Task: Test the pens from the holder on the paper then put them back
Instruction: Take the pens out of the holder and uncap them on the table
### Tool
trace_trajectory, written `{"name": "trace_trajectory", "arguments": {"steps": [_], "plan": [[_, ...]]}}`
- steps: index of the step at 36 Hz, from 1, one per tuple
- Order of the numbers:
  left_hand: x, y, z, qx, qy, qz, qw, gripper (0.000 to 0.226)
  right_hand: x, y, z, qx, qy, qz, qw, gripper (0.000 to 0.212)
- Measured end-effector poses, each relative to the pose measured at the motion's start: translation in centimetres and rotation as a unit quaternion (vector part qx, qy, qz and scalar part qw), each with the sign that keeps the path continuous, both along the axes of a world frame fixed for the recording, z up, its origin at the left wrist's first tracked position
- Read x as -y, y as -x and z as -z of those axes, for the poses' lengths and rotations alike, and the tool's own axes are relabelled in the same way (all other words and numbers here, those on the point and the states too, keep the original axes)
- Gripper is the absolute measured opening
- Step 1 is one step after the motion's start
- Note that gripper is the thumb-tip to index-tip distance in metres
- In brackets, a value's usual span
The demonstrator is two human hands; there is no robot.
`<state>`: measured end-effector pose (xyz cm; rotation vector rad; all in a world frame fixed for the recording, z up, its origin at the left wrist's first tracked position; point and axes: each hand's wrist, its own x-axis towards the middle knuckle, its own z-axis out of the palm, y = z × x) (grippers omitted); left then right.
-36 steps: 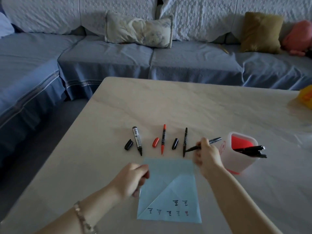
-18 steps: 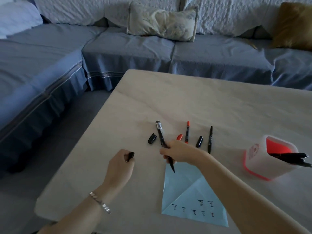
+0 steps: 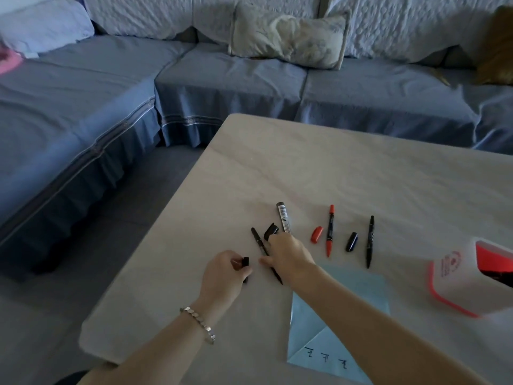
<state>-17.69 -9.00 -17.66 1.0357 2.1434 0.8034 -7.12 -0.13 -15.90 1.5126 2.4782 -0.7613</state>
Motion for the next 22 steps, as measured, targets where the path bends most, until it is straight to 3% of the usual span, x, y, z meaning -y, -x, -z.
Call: {"name": "trace_trajectory", "arguments": {"steps": [8, 17, 22], "plan": [[-1.3, -1.4, 0.2, 0.014, -0.008, 0.006, 1.000, 0.003, 0.9, -2.3, -0.9, -0.038, -0.033, 0.027, 0.998, 0.030], [-1.5, -2.2, 0.2, -0.072, 0.002, 0.044, 0.996, 0.014, 1.7, -8.0, -2.4, -0.081, -0.071, 0.034, 0.994, 0.027], [-1.9, -3.1, -1.1, -0.127, -0.028, 0.077, 0.988, 0.009, 1.5, -13.0, -4.1, -0.068, -0.098, 0.065, 0.991, 0.026]]}}
